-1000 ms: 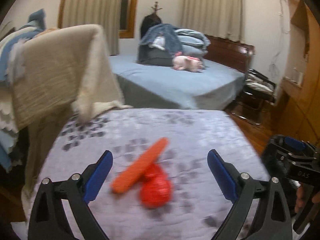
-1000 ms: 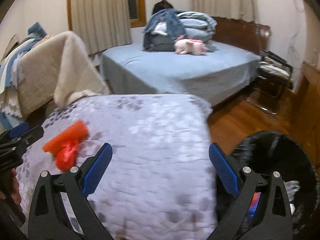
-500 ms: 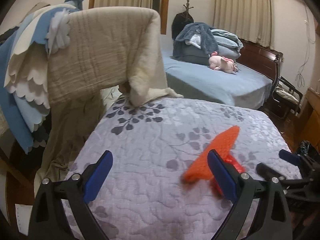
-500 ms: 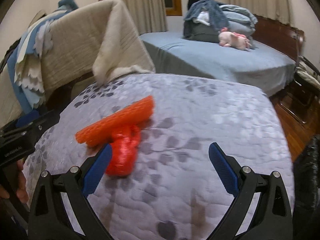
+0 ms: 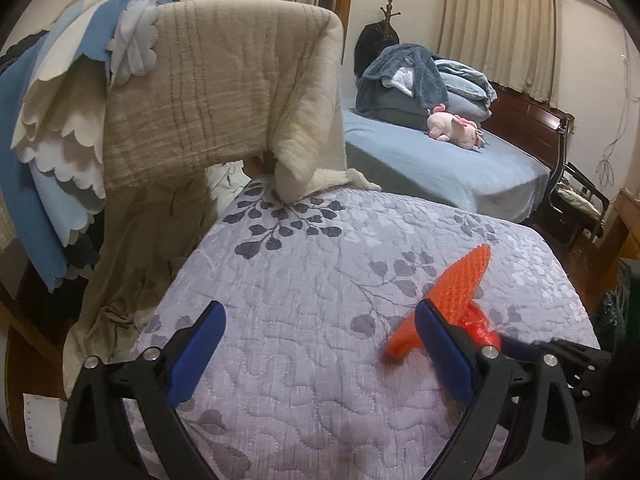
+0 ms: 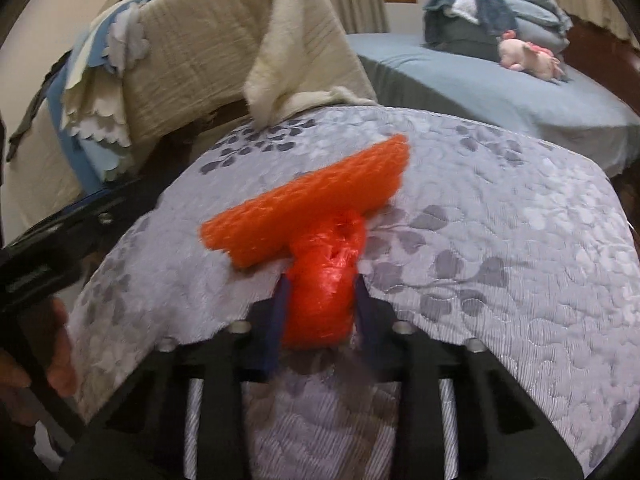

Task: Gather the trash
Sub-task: 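Grasp the red plastic bag with the right tool, then grasp the orange mesh sleeve with the left tool while the right tool holds the red bag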

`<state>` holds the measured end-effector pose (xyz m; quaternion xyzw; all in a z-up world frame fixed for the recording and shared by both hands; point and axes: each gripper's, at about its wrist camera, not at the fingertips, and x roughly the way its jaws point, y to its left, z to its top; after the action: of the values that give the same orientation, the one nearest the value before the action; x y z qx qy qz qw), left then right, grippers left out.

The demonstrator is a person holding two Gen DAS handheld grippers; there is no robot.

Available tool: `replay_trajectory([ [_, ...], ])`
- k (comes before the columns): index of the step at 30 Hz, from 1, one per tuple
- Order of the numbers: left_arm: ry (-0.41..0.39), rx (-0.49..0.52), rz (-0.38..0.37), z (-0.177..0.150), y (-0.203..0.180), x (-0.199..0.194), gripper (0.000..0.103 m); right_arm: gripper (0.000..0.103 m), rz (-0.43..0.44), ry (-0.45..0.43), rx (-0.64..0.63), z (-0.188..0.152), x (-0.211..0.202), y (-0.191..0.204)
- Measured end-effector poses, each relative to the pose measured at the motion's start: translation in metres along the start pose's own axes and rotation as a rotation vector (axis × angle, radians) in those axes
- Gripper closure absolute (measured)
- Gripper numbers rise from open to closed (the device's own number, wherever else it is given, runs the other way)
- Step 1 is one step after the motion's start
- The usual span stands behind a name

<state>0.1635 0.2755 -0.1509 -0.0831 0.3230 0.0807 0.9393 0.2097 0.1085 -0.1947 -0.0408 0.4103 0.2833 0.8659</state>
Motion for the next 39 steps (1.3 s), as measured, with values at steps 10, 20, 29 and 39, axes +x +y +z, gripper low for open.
replay_trajectory([
  [10,0.014,0.038,-0.051,-0.001,-0.03,0.008,0.009,0.077,-0.158,-0.005,0.053,-0.011,-0.043,-0.057],
  [20,0.108,0.121,-0.114,-0.015,-0.078,0.04,0.009,0.077,-0.256,-0.041,0.139,-0.021,-0.072,-0.116],
  [29,0.233,0.088,-0.143,-0.029,-0.087,0.073,0.021,0.077,-0.254,-0.042,0.124,-0.023,-0.073,-0.115],
  [39,0.215,0.103,-0.176,-0.023,-0.099,0.067,0.083,0.077,-0.255,-0.05,0.14,-0.022,-0.081,-0.118],
])
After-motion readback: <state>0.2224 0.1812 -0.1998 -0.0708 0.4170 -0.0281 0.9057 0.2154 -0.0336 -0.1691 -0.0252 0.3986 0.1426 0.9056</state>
